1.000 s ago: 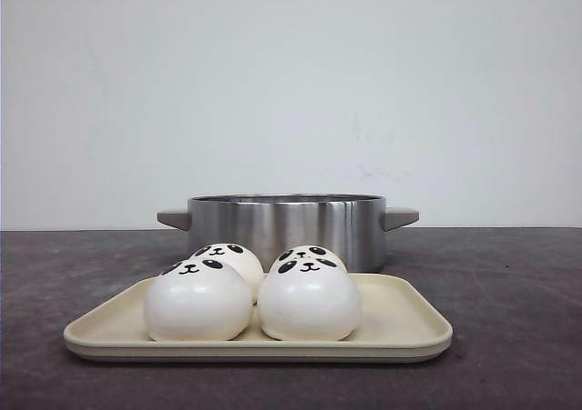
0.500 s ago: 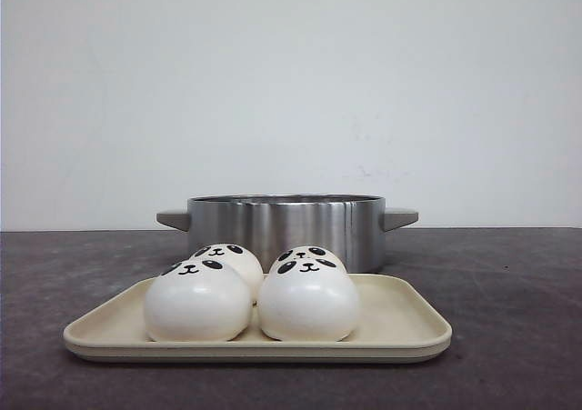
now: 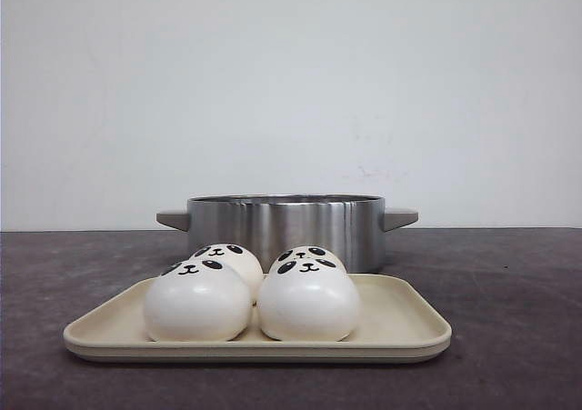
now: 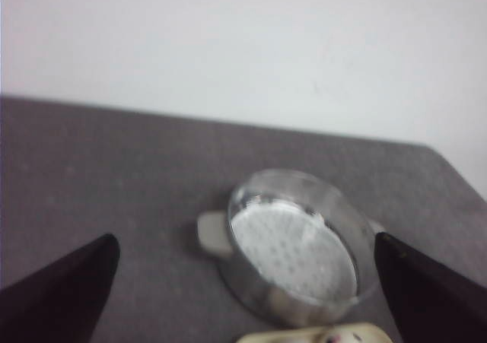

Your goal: Steam buns

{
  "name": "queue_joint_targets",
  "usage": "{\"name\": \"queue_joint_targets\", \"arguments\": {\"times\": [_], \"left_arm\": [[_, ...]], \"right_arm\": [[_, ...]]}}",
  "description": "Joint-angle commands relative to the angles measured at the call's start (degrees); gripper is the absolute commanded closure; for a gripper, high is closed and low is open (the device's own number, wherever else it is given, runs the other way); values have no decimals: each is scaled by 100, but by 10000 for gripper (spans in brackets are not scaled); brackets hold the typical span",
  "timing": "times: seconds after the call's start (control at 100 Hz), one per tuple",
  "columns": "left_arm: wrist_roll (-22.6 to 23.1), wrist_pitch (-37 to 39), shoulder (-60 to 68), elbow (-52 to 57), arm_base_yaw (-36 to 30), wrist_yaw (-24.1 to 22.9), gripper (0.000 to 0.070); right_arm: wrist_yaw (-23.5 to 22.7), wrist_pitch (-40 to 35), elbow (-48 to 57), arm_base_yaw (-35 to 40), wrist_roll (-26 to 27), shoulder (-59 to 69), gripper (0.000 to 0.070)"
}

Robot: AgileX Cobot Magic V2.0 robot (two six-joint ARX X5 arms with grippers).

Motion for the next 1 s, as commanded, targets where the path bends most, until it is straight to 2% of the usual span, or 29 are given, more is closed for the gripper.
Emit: {"name": "queue_joint_targets", "arguments": {"times": [0.0, 0.07, 0.13, 0.21, 0.3, 0.39, 0.51, 0.63, 0.81, 0.99], "left_arm": [[-17, 7, 66, 122, -87, 20, 0], [-17, 2, 90, 122, -188, 20, 0], [-15, 9, 107, 122, -267, 20, 0], [-15, 11, 140, 122, -374, 20, 0], [0, 11, 170, 122, -490, 20, 0], [7, 4, 192, 122, -592, 20, 0], [26, 4, 212, 122, -708, 17, 0], [24, 4, 221, 122, -811, 17, 0], [35, 4, 291, 122, -953, 15, 0], [42, -13, 400, 120, -1088, 15, 0]], "right_arm": [[57, 39, 85, 262, 107, 358, 0], [402, -7, 85, 734, 133, 772, 0], [944, -155, 87, 1263, 201, 1145, 0], [1663, -501, 90, 1974, 247, 1703, 0], [2157, -975, 105, 2509, 426, 2396, 0], [2122, -1272, 114, 2798, 621, 3097, 9], [2041, -1298, 120, 3032, 874, 3895, 21], [1982, -1176, 144, 3060, 960, 4444, 102], [1989, -848, 372, 3042, 977, 5045, 102], [2131, -833, 1043, 3042, 966, 5643, 104]]}}
